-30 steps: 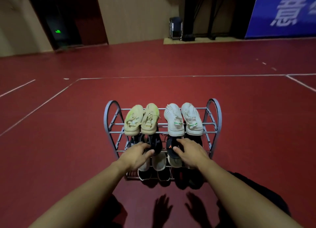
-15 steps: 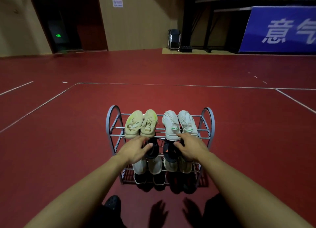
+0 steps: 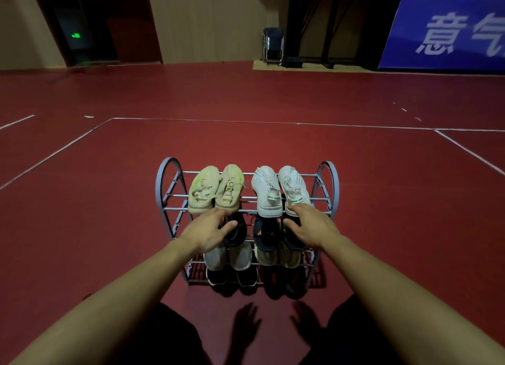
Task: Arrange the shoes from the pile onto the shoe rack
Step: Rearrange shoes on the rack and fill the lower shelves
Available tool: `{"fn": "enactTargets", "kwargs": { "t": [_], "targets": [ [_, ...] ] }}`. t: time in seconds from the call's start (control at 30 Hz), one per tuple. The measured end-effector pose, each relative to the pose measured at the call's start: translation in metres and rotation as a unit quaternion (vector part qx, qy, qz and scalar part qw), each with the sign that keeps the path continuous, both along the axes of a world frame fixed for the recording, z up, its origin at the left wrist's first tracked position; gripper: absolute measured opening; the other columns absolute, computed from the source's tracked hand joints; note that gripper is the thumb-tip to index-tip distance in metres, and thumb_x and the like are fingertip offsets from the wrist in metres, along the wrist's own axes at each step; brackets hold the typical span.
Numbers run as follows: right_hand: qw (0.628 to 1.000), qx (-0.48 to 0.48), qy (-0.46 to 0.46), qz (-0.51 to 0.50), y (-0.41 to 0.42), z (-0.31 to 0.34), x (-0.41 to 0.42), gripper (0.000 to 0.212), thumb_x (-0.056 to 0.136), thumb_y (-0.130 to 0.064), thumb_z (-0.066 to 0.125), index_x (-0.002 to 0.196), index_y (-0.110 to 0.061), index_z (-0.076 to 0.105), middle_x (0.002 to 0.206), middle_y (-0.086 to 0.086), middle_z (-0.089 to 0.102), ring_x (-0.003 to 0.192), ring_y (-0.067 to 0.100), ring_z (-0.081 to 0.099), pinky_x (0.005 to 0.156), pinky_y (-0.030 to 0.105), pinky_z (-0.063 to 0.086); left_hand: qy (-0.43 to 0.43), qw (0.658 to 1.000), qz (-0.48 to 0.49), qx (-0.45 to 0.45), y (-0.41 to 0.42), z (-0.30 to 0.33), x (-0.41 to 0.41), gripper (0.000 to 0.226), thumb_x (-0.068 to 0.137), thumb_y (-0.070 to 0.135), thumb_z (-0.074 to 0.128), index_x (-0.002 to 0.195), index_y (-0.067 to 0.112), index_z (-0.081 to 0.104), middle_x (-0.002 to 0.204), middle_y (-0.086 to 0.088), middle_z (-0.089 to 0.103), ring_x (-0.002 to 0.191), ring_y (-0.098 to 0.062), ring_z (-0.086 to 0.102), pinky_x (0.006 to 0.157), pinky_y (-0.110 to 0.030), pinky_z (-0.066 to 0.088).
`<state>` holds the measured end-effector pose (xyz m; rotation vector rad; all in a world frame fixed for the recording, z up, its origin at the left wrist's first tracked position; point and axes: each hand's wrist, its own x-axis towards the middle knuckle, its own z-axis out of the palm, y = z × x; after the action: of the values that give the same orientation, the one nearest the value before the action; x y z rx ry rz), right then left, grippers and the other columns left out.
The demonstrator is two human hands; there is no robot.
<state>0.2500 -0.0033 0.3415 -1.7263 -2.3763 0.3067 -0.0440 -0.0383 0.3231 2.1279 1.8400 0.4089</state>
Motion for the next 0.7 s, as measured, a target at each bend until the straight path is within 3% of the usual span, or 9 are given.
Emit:
{"fn": "enactTargets", "kwargs": {
  "t": [0.23,0.57,0.7],
  "targets": [
    [0.996,0.054,0.055,-0.033,0.032,-0.025,0.01,0.054,0.094,-0.057,0.045,0.141,-0.029,0.046,0.148,-0.011,0.041,0.133,0.017,0.042,0.107,0.04,0.042,-0.041,0.998,0.015,0.037,0.03,-0.015,0.007,0.052,0.099,0.053,0.046,0.143,0.024,0.049,0.145,0.003,0.052,0.132,-0.017,0.049,0.108,-0.035,0.041],
    [0.98,0.143,0.134,-0.007,0.05,-0.054,0.005,0.055,0.092,-0.055,0.053,0.141,-0.03,0.046,0.143,-0.013,0.041,0.134,0.01,0.039,0.108,0.04,0.042,-0.075,0.993,0.023,0.091,0.049,-0.048,0.021,0.052,0.098,0.055,0.046,0.142,0.028,0.048,0.142,0.009,0.052,0.132,-0.012,0.046,0.108,-0.032,0.039],
    [0.981,0.154,0.12,-0.009,0.062,-0.048,-0.012,0.063,0.088,-0.059,0.055,0.144,-0.033,0.04,0.151,-0.008,0.032,0.141,0.014,0.029,0.113,0.041,0.034,-0.097,0.991,0.015,0.095,0.051,-0.047,0.034,0.053,0.097,0.059,0.045,0.144,0.032,0.044,0.143,0.011,0.049,0.132,-0.01,0.044,0.108,-0.032,0.04]
  ]
}}
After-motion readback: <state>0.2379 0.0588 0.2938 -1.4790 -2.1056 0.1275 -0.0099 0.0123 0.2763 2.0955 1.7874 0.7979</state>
